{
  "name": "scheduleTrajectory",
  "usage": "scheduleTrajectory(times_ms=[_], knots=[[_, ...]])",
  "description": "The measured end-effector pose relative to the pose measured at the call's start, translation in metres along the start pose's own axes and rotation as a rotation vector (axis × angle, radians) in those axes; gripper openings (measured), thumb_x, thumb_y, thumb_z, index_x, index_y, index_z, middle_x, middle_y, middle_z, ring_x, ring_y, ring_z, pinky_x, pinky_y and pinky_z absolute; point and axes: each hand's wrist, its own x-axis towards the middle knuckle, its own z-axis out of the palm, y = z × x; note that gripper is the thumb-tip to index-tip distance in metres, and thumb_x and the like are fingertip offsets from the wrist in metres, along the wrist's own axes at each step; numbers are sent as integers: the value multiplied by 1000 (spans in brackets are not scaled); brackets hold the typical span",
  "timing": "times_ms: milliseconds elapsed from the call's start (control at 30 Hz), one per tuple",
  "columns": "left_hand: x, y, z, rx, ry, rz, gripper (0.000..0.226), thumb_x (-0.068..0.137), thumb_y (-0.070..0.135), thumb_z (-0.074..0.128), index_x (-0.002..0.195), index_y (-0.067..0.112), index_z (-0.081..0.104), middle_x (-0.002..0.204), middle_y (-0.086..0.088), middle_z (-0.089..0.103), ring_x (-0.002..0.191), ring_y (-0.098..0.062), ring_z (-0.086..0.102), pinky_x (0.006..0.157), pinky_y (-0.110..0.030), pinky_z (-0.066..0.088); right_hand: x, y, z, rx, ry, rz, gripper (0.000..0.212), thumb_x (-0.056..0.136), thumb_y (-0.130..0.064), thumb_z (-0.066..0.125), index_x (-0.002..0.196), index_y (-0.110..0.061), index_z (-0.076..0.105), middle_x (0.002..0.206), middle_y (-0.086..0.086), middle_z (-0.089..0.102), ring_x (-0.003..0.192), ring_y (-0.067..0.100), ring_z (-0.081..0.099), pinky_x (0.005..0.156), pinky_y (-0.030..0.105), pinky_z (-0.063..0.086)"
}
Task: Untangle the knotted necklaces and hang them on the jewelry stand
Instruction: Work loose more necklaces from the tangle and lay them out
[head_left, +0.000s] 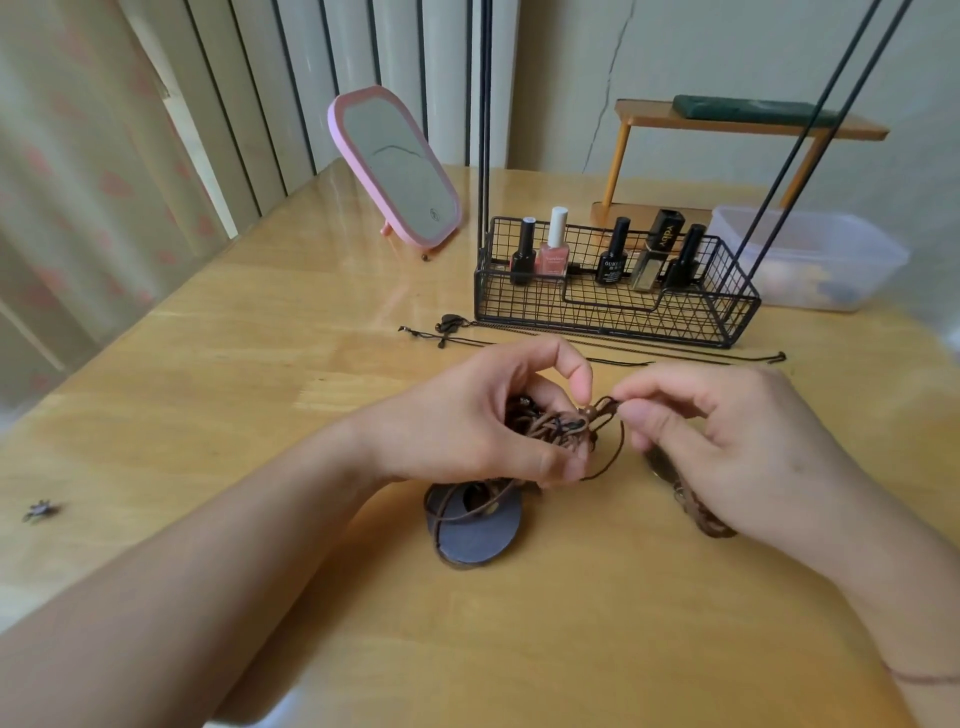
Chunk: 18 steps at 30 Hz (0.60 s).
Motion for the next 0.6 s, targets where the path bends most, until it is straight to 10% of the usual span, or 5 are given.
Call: scheduleTrajectory(times_ms=[267,600], knots=[[5,-6,-3,107,211,-14,17,91,0,65,102,9,57,85,-6,60,59,-21,61,60,-33,51,0,-4,-4,171,107,79,20,92,-16,63,103,-32,66,76,-7,69,70,9,70,61,13,53],[6,-7,-6,5,244,33,11,94,-2,59,91,6,64,75,-10,63,58,-22,55,57,-27,50,1,-2,-5,113,40,131,12,83,-24,74,79,-36,71,62,-9,69,53,8,67,57,22,55]])
